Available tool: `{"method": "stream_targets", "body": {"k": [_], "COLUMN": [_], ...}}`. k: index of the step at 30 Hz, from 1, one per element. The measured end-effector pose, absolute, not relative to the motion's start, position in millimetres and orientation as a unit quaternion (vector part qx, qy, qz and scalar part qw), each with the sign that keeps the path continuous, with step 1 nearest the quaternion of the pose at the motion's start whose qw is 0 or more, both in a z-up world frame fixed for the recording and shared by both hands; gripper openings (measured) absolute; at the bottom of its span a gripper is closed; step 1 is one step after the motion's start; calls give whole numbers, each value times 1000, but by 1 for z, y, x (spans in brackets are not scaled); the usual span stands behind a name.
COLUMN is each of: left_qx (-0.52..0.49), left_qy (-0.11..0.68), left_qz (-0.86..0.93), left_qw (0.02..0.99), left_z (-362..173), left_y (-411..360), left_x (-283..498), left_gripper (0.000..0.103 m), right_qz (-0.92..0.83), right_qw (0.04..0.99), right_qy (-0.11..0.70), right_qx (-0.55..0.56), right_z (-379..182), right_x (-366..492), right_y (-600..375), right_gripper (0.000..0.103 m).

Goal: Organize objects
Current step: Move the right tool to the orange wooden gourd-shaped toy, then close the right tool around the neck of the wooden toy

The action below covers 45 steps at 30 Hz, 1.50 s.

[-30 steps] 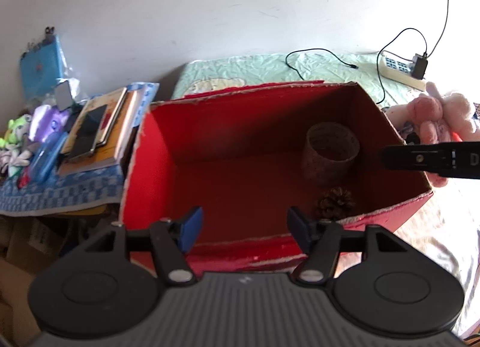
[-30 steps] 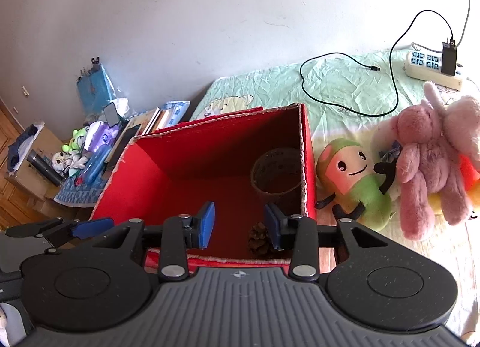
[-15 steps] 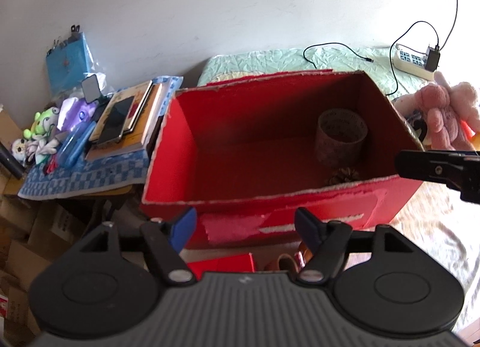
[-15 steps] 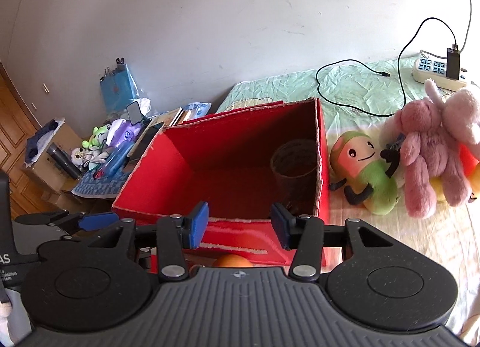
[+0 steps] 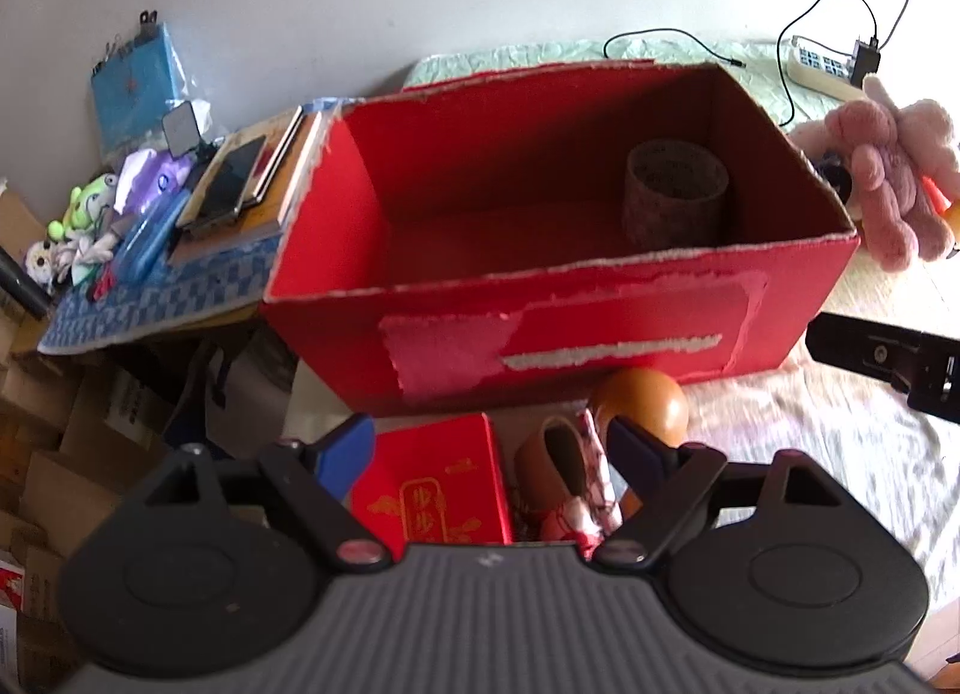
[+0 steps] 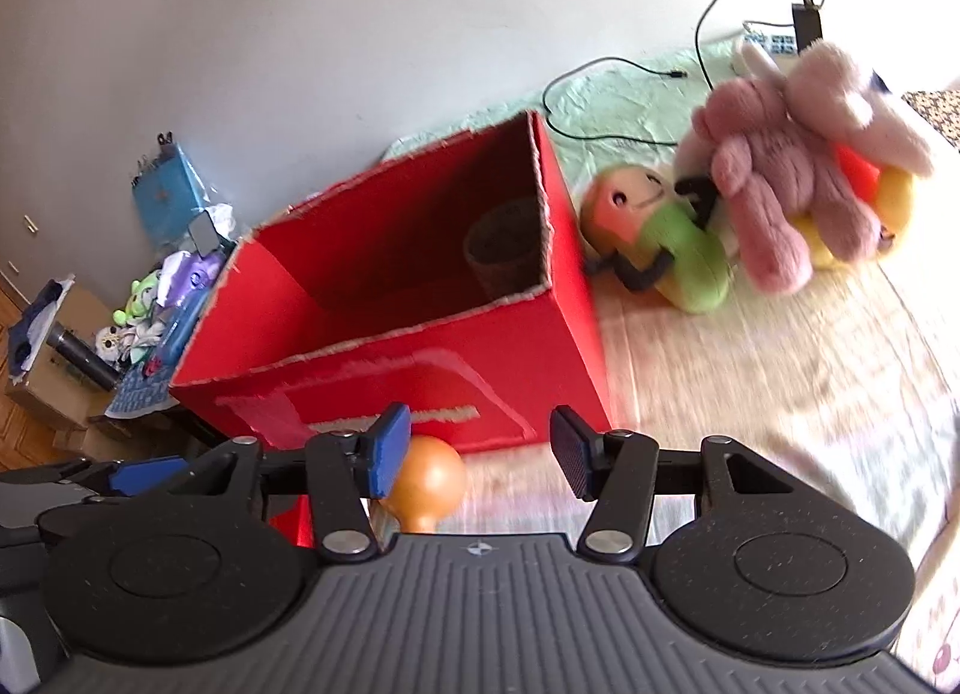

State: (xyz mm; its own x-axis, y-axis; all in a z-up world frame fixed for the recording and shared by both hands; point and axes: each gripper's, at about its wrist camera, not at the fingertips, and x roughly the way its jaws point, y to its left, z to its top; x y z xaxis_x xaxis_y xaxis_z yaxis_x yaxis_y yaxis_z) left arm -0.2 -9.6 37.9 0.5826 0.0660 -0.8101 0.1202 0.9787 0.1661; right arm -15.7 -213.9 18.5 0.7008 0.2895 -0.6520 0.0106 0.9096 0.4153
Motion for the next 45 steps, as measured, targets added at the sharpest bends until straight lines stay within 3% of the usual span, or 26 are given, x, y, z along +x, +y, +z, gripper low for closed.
{"method": "stream_targets", "body": {"k": [23, 28, 45], "left_qx": [104, 66, 23], "left_qy": [473, 476, 471], "left_qz": [-31, -72, -274], "left_qw": [874, 874, 838], "left_z": [23, 23, 3], "left_y": [-13, -4, -26], "left_x": [-2, -2, -18], "left_gripper": [82, 73, 72], "right_qz": [90, 91, 117], "right_qw": [871, 862, 820], "right_qy": [426, 437, 476], "right_qx": [228, 240, 295], "right_z": [3, -3, -29], "right_x": [-12, -10, 12], "right_y": [-209, -213, -229], "right_gripper": [40, 36, 33]}}
